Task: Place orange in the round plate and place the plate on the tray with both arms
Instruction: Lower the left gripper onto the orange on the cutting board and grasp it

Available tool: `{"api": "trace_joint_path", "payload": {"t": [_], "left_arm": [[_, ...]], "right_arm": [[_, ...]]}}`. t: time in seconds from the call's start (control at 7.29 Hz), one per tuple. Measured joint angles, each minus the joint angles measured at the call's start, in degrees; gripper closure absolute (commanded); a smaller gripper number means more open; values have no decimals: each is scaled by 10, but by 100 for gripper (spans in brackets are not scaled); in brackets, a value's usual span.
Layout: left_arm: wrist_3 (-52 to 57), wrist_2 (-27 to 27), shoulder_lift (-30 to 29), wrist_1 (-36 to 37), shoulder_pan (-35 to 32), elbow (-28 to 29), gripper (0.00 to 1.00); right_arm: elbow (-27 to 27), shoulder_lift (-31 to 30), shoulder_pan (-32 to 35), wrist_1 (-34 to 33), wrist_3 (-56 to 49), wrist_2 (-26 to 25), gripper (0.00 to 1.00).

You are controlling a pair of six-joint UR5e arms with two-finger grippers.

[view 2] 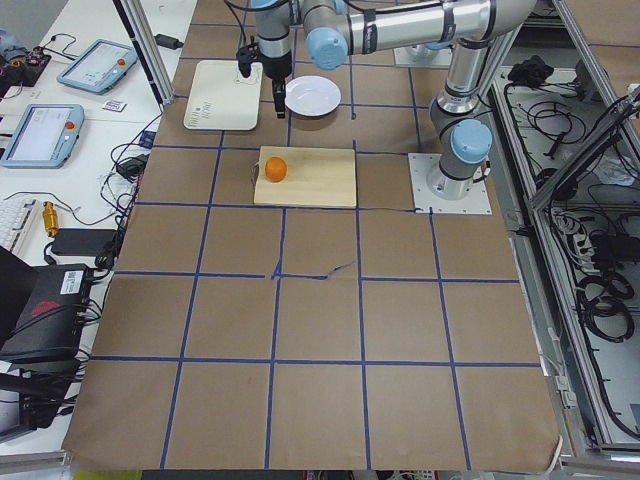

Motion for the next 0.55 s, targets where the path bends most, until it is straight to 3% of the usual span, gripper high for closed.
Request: {"api": "trace_joint_path", "payload": {"t": [0.55], "left_arm": [[51,41,-136,43,4,-3,3]], "right_arm": [[1,0,0,0,0,0,0]]}}
